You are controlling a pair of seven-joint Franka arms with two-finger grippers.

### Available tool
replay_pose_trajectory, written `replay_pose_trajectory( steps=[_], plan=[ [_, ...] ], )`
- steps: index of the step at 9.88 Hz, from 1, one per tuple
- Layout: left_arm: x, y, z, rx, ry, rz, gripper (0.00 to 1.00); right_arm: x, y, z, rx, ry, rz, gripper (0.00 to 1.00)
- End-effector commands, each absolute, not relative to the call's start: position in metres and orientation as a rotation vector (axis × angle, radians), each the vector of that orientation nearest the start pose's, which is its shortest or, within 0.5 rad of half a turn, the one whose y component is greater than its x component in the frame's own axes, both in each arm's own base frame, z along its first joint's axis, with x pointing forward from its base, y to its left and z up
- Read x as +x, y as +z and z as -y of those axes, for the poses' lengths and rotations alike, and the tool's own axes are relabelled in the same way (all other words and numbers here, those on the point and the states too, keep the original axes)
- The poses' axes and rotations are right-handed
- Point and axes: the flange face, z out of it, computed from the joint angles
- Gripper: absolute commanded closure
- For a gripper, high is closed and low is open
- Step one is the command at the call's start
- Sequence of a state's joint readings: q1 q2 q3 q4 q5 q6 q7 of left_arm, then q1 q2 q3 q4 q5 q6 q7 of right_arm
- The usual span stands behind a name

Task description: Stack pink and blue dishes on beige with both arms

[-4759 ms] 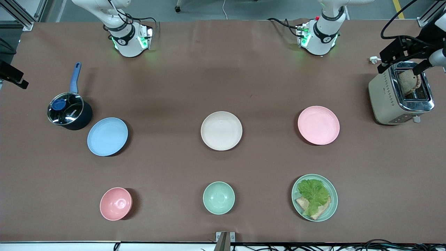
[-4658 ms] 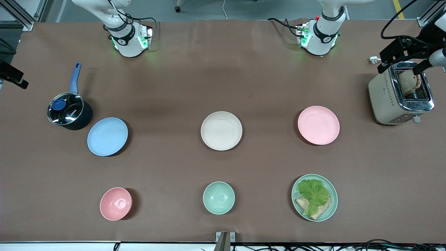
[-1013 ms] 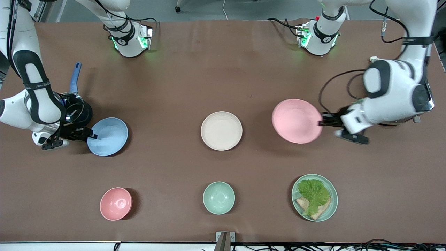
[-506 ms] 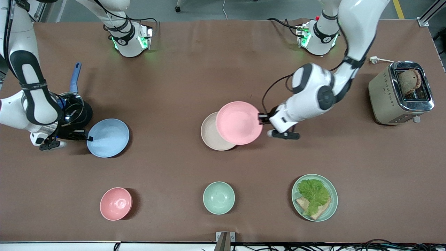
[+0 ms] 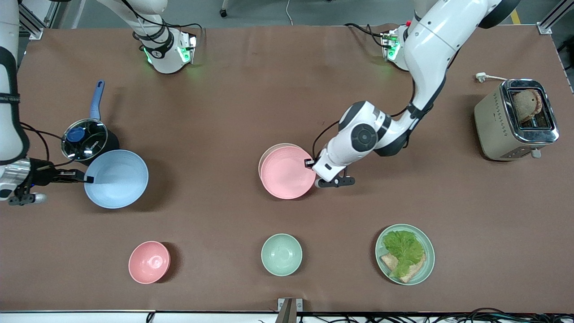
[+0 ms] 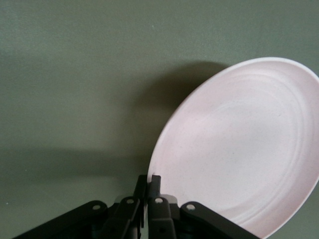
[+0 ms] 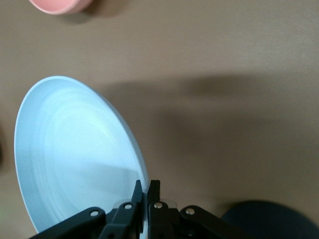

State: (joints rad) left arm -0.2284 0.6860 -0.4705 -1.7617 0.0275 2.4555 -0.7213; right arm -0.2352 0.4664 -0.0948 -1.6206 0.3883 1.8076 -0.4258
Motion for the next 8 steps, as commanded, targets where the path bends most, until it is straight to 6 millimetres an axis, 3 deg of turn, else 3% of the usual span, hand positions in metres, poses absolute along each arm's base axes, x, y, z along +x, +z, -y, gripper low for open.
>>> replay_pose_trajectory(
  steps=[1, 2, 3, 4, 5, 6, 7, 8],
  plan=[
    [0.515, 0.198, 0.424, -3.344, 0.218, 0.138, 0.95, 0.633, 0.379, 0.103, -2.759, 0.236, -0.16, 0.99],
    [0.508, 0.194, 0.423, -3.328, 0.239, 0.14, 0.93, 0.631, 0.383, 0.058, -2.748, 0.262, -0.198, 0.99],
    [0.503, 0.194, 0.425, -3.327, 0.249, 0.128, 0.85, 0.63, 0.387, 0.016, -2.748, 0.268, -0.258, 0.99],
    [0.502, 0.196, 0.425, -3.322, 0.256, 0.117, 0.36, 0.624, 0.386, -0.029, -2.751, 0.251, -0.266, 0.99],
    [0.505, 0.209, 0.425, -3.323, 0.208, 0.083, 0.0, 0.616, 0.38, -0.065, -2.751, 0.237, -0.271, 0.99],
    [0.513, 0.227, 0.414, -3.307, 0.179, 0.075, 0.0, 0.608, 0.376, -0.103, -2.748, 0.227, -0.263, 0.99],
    [0.516, 0.26, 0.405, -3.272, 0.163, 0.059, 0.0, 0.604, 0.375, -0.129, -2.743, 0.225, -0.26, 0.99],
    [0.519, 0.308, 0.391, -3.225, 0.12, 0.064, 0.0, 0.594, 0.371, -0.16, -2.738, 0.243, -0.249, 0.99]
  ],
)
